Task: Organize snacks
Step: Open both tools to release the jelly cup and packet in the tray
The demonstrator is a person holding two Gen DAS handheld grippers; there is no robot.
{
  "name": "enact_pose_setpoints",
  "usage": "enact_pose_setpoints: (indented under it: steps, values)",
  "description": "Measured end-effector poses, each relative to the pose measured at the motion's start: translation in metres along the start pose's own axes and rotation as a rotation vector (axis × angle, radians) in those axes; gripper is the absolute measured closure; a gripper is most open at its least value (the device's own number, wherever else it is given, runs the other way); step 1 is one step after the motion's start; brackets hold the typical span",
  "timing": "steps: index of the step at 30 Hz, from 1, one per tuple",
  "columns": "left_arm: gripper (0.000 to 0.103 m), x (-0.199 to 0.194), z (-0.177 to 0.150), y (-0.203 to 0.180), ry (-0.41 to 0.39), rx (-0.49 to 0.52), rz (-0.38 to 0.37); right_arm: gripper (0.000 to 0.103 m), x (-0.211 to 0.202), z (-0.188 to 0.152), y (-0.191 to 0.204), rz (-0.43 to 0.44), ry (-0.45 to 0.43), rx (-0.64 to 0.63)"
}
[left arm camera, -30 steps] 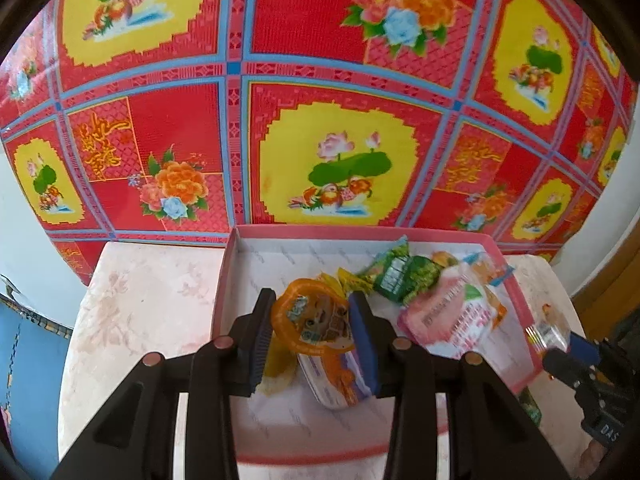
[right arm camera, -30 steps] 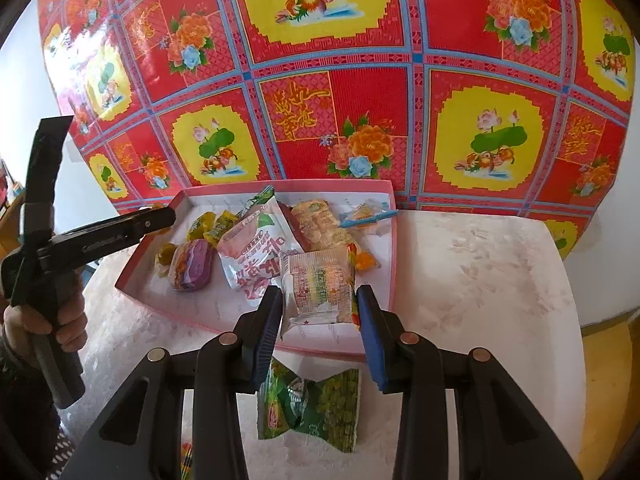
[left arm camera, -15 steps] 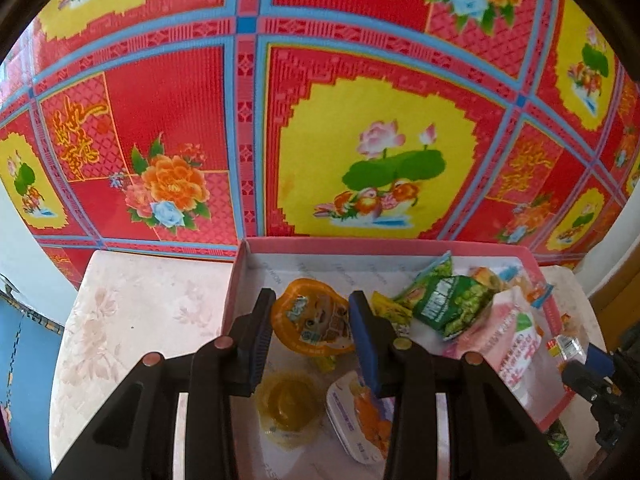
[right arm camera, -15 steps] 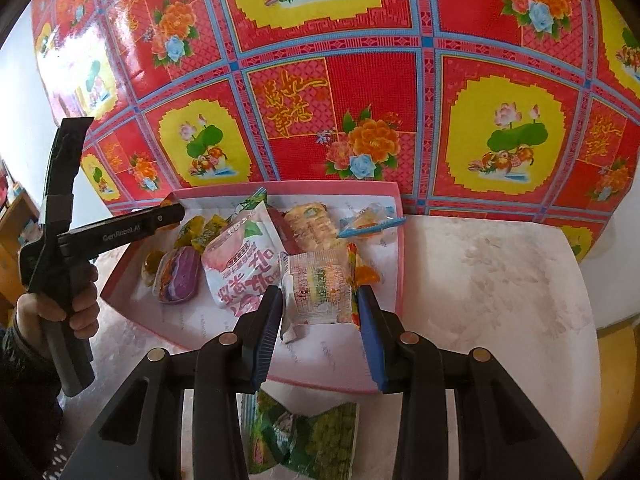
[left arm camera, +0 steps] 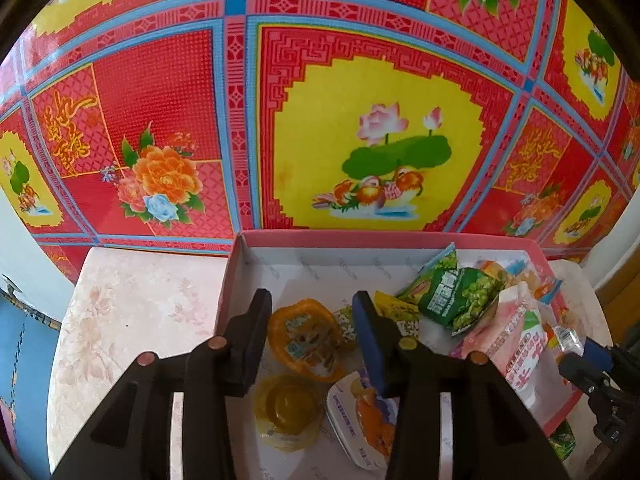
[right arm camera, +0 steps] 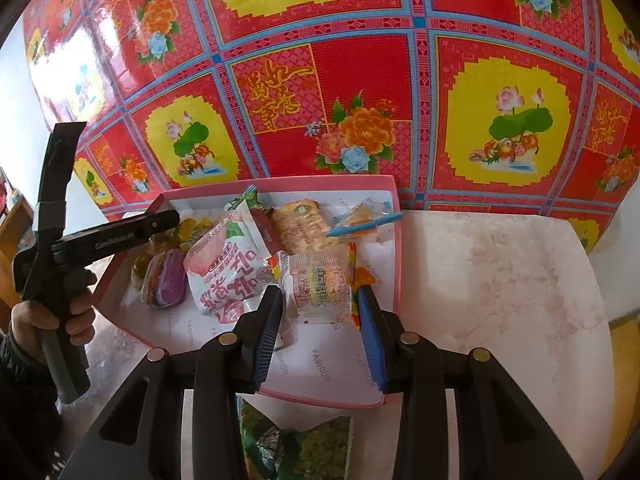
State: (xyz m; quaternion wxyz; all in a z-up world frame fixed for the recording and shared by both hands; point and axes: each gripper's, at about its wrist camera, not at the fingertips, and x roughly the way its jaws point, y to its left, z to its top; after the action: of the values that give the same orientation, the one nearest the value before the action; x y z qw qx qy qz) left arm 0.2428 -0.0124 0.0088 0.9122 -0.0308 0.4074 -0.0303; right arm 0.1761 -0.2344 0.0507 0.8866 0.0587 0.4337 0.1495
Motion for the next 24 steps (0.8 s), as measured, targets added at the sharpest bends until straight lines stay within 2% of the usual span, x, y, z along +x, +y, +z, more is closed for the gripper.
enact_pose_setpoints:
  steps: [6, 11, 13, 15, 24]
  values:
    - [0.059, -0.007, -0.004, 0.002, 0.003, -0.006, 0.000, 0.063, 0.003, -0.001, -0.003, 0.001, 0.008, 0.020]
    - [0.059, -0.028, -0.008, 0.000, 0.000, -0.013, -0.010, 0.058, 0.001, -0.002, 0.000, 0.012, 0.005, 0.020]
    - [0.059, -0.035, -0.010, 0.000, -0.003, -0.008, -0.012, 0.050, -0.002, -0.002, 0.002, 0.015, -0.006, 0.015]
    - [0.059, -0.040, -0.009, 0.000, -0.005, -0.002, -0.013, 0.047, -0.006, -0.003, 0.003, 0.016, -0.016, 0.014]
    - [0.059, -0.071, -0.023, -0.002, 0.001, -0.004, -0.027, 0.047, -0.021, -0.011, 0.007, 0.008, -0.033, 0.015]
